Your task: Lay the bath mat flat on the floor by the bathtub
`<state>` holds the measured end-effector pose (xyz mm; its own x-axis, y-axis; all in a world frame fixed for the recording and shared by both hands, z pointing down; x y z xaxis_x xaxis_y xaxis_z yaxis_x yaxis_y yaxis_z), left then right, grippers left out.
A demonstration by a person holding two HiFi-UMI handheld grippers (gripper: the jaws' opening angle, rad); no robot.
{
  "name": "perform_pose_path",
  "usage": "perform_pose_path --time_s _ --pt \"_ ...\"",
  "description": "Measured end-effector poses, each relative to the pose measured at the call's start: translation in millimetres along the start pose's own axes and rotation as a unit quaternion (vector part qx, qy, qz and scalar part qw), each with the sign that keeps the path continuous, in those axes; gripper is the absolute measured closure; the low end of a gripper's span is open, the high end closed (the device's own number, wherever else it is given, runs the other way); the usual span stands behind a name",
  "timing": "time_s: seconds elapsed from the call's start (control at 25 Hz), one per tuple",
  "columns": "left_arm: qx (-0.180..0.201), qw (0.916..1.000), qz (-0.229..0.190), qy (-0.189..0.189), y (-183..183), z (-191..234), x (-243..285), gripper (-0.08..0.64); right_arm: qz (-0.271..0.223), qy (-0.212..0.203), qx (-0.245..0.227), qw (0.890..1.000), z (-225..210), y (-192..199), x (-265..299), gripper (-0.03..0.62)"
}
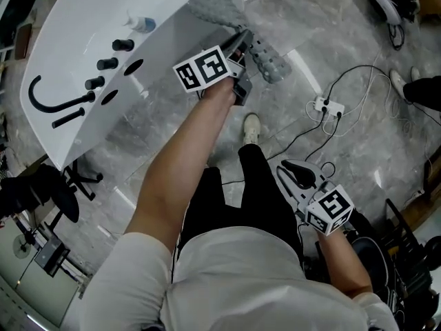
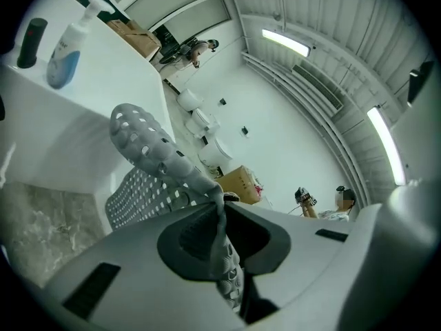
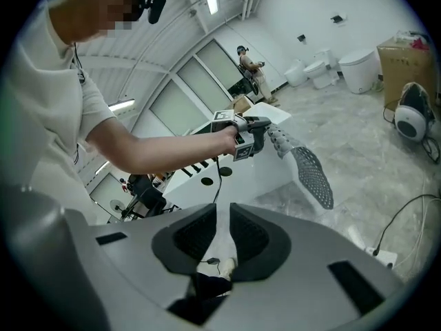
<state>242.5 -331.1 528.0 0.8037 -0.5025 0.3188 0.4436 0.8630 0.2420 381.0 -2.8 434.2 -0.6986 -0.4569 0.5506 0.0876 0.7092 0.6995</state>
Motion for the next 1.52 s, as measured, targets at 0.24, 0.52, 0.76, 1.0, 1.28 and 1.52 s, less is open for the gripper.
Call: perform_pose_path --time_s 0.24,0.52,0.76,1.0,1.28,1.52 --pt "0.001 0.9982 0.008 -0.06 -16 96 -5 0.514 0.022 -0.024 -0.005 0.999 -10 -8 36 0.524" --pt "0.002 0.9892 0.011 -0.146 -5 203 -60 0.515 0.06 -0.036 0.004 0.998 -19 13 61 0.528" --pt "-0.007 0.9791 0.007 -0.203 2 268 -124 0.515 0.086 -0.055 -0.013 0.995 -15 18 94 0.528" --pt "-0.007 0.964 0.018 -0.265 1 325 -166 0.515 0.095 -0.076 -0.022 0.992 -1 16 130 0.529" --pt "-0.011 0.9471 0.036 -0.319 -9 384 -212 0.515 0.126 -0.1 -0.027 0.987 16 28 160 0.529" --pt "0.001 0.938 0.053 -0.343 0 422 -240 0.515 0.141 -0.104 -0.032 0.984 20 40 181 0.529"
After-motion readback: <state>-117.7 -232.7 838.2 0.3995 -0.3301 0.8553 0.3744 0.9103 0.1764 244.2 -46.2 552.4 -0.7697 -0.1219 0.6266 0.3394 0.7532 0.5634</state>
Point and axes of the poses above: the fingertips, and each gripper's own axes: x forward along the fingers, z to its left, y out of its underside, the point moved 9 cm from there along -x, backward along the fingers, and after that the axes turned 14 degrees about -x, right-handed, at the moved point
